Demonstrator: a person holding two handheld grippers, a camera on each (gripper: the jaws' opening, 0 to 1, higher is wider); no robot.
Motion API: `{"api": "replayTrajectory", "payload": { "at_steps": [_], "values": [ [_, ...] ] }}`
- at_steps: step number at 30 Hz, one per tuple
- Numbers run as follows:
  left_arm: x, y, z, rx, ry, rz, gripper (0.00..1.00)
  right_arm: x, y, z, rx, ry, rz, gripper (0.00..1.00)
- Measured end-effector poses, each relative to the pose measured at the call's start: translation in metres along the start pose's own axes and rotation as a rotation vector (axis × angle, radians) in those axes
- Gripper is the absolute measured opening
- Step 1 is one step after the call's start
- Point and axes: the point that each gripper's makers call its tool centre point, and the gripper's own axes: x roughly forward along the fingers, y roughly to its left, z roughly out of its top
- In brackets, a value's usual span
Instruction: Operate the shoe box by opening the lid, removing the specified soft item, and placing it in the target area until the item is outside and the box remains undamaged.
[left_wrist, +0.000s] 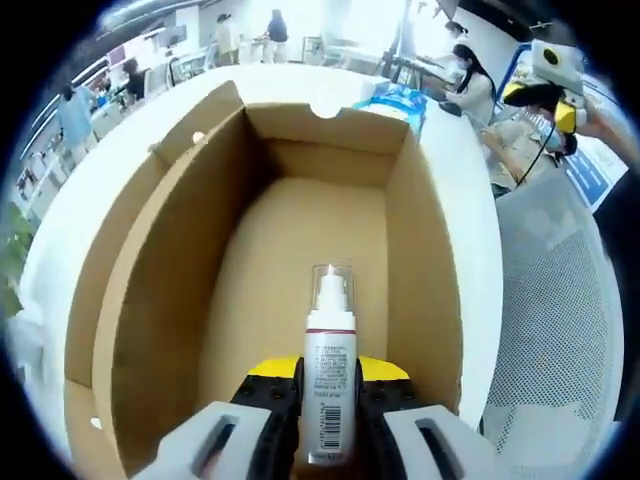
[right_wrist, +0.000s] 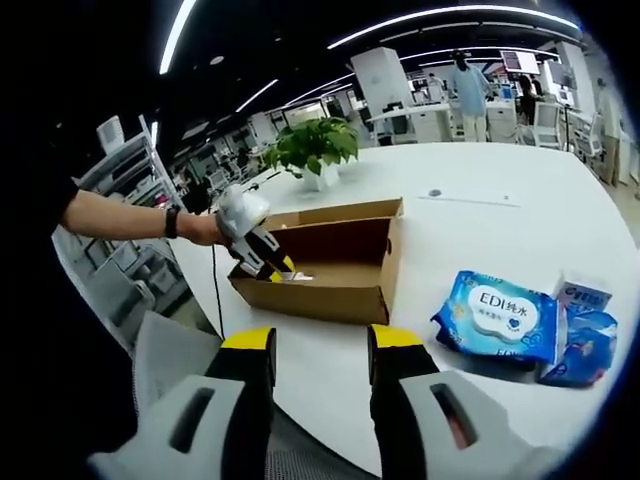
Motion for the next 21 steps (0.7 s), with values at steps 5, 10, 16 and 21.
{"api": "replayTrajectory", "payload": {
  "at_steps": [5, 10, 16, 21],
  "values": [
    [-0.019, -0.003, 0.029, -0.009, -0.111, -0.003, 0.19, 0.007, 0.002, 0.003, -0.027, 0.012, 0.012, 0.34],
    [-0.033, -0.009, 0.050, 0.020, -0.155, -0.003, 0.19, 0.011, 0.004, 0.012, -0.053, 0.004, 0.028, 0.35],
    [-0.051, -0.028, 0.082, 0.041, -0.253, -0.049, 0.19, 0.012, 0.004, 0.019, -0.081, -0.005, 0.036, 0.36],
    [-0.060, -0.050, 0.107, 0.148, -0.284, -0.084, 0.19, 0.011, 0.003, 0.020, -0.095, -0.003, 0.037, 0.36]
  ]
}}
